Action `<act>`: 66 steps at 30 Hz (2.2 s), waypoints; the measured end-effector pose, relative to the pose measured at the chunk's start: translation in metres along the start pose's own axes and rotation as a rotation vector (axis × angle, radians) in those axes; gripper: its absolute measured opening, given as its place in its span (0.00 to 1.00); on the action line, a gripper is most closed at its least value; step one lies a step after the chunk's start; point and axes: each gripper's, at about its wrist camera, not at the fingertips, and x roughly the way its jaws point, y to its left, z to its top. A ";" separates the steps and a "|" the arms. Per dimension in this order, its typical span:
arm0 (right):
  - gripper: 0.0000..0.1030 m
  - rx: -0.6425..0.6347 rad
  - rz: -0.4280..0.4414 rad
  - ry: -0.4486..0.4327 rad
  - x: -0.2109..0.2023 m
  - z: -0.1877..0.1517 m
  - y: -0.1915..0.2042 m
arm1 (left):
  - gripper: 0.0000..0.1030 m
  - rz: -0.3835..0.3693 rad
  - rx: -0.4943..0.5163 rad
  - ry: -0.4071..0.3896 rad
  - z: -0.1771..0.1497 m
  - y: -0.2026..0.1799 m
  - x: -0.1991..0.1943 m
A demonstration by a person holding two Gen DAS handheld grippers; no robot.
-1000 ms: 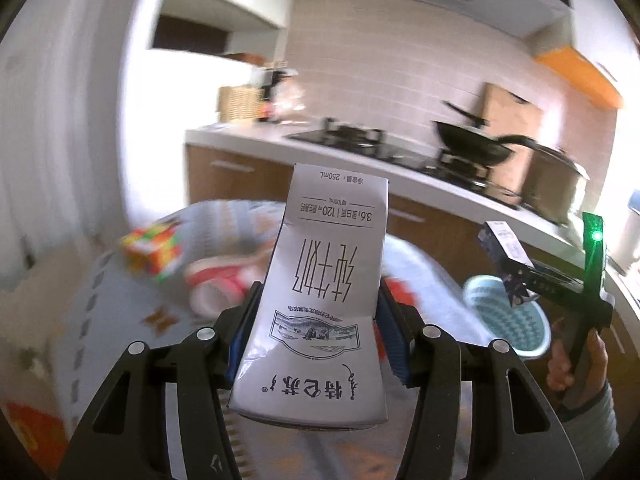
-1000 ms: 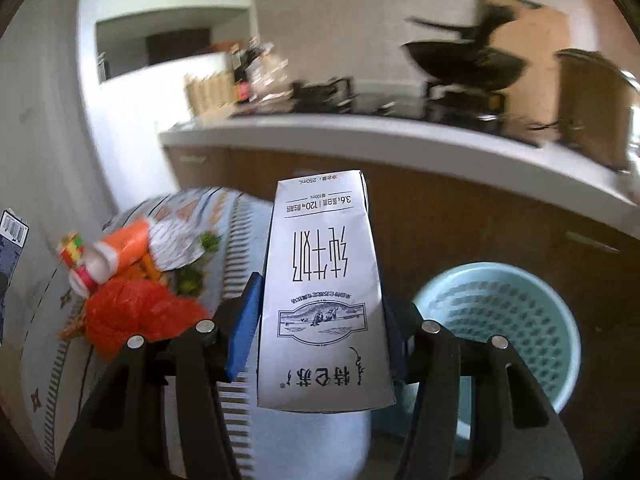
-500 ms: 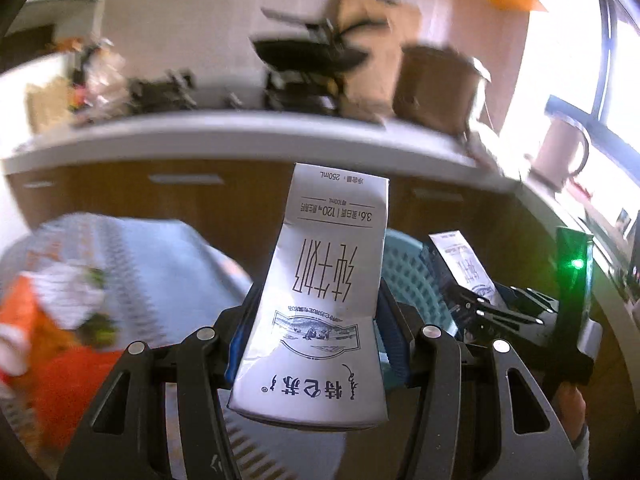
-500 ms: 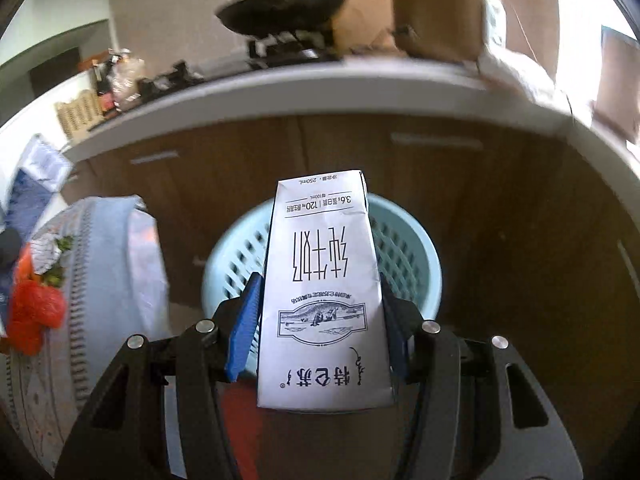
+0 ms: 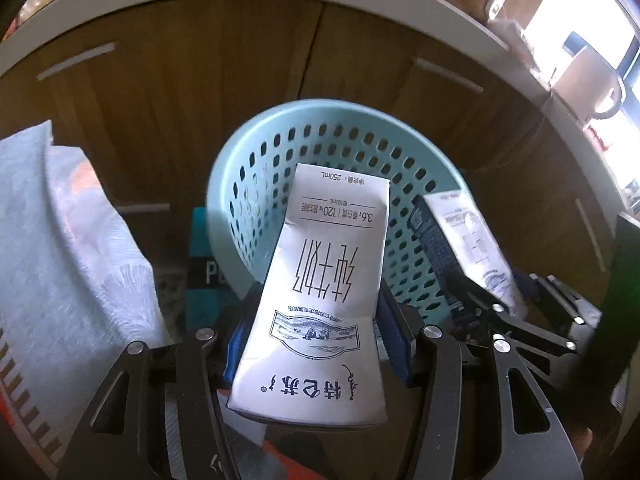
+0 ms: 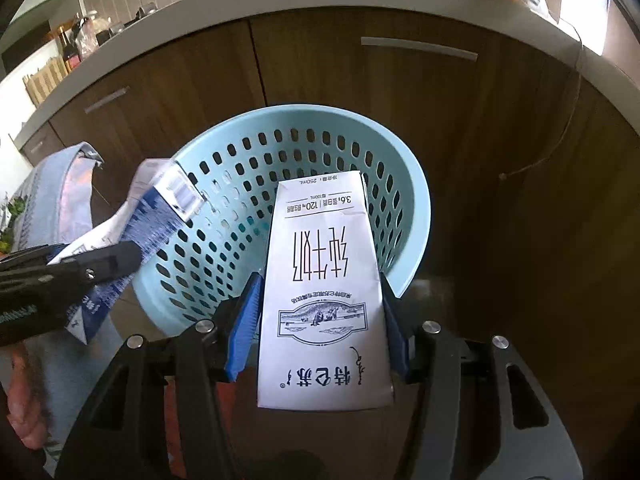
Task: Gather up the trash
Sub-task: 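Carry both cartons over the blue basket and open both tools to drop them, then move both open tools back over the table, then grasp the red-and-white paper cup with the left tool while the right grasps the polka-dot bag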
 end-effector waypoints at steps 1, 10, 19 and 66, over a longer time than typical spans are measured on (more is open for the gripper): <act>0.51 0.002 0.000 0.000 0.000 0.001 0.000 | 0.63 0.014 0.004 -0.003 0.000 0.000 0.001; 0.60 0.030 0.009 -0.030 -0.010 0.004 -0.004 | 0.72 -0.001 -0.010 -0.085 0.004 0.007 -0.027; 0.60 -0.021 0.031 -0.095 -0.046 0.010 0.025 | 0.72 -0.002 -0.049 -0.216 -0.014 0.020 -0.093; 0.60 -0.522 0.449 -0.211 -0.079 0.039 0.380 | 0.74 0.295 -0.749 -0.505 -0.184 0.359 -0.267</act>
